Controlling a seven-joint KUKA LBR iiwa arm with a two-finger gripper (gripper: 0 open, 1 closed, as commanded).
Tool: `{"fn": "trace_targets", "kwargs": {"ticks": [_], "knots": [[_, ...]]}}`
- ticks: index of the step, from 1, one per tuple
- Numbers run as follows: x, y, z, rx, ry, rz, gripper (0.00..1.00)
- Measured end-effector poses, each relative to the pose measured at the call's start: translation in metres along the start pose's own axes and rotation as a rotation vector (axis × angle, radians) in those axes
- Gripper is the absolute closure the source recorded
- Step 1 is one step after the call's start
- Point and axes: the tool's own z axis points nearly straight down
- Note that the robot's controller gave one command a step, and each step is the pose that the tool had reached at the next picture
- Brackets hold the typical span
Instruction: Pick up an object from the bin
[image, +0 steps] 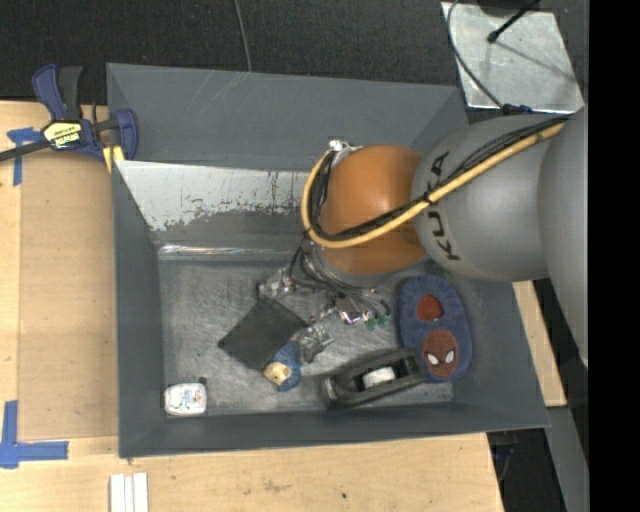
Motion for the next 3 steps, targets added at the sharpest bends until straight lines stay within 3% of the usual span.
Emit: {"fn": "trace_targets", "kwargs": {"ticks": [1,2,3], "knots": [[0.009,0.0,0.038,0.013,0.011,0.497,0.0],[0.012,-0.018,-0.029,0.006,0.0,0.337,0.0],[0.014,-0.026,0.045,0.005,-0.001,0.328,0.0]]}}
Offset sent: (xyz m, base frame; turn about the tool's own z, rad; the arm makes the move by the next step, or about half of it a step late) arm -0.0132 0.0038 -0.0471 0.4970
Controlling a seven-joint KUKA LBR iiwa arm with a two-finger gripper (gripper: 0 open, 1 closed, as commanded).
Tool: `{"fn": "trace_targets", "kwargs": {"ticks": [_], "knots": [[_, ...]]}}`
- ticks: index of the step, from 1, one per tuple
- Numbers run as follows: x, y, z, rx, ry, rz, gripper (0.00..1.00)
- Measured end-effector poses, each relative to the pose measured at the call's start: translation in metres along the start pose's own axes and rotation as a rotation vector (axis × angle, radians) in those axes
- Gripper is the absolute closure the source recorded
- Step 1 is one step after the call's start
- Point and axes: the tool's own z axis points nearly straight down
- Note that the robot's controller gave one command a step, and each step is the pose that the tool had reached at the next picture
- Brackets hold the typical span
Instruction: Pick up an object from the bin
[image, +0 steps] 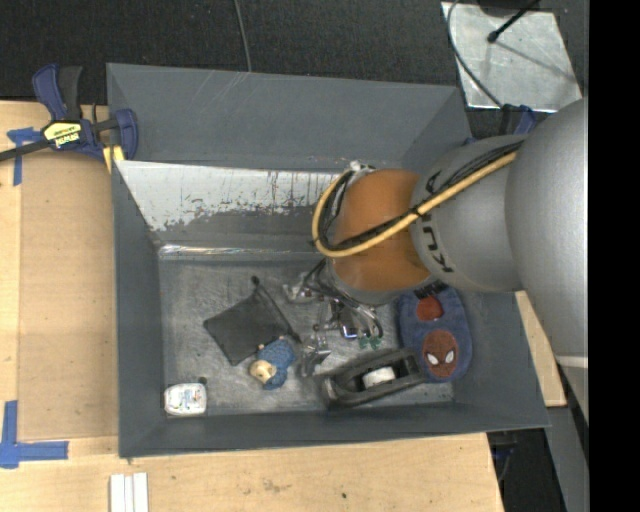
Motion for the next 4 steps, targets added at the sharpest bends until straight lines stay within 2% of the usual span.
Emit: {"fn": "trace_targets", "kwargs": {"ticks": [1,2,3,4], "knots": [[-0.005,-0.038,-0.022,0.002,0.004,0.043,0.0],[-0.03,0.08,-0.009,-0.003,0.005,0.134,0.0],[0.013,0.096,-0.03,-0.001,0.007,-0.007,0.0],[-0.013,0.09,-0.001,-0.002,0.009,-0.176,0.0]]}}
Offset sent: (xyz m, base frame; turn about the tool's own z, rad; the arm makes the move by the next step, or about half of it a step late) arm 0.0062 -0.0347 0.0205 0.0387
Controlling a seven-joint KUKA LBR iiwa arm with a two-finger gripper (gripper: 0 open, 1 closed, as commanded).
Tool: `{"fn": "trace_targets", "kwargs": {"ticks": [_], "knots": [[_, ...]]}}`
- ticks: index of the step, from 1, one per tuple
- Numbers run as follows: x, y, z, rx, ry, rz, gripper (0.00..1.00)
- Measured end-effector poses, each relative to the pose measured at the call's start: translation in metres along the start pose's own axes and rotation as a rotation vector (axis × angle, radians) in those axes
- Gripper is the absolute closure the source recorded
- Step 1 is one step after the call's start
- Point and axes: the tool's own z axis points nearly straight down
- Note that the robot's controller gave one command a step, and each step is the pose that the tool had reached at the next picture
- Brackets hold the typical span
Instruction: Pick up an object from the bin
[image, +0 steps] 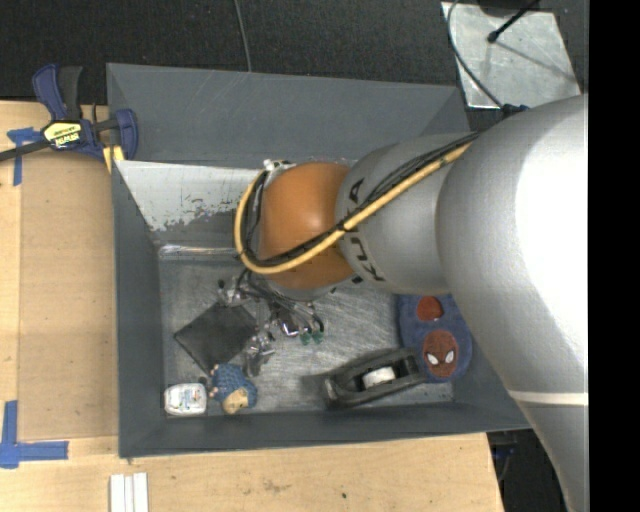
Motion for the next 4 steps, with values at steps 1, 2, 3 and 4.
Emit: {"fn": "trace_targets", "kwargs": {"ticks": [1,2,3,4], "knots": [[-0.007,0.0,-0.005,-0.001,-0.029,0.001,1.0],[-0.015,0.002,-0.003,0.001,-0.012,-0.002,1.0],[-0.055,0.001,-0.002,-0.002,-0.002,0.069,1.0],[-0.056,0.013,-0.14,0.001,-0.012,-0.027,1.0]]}}
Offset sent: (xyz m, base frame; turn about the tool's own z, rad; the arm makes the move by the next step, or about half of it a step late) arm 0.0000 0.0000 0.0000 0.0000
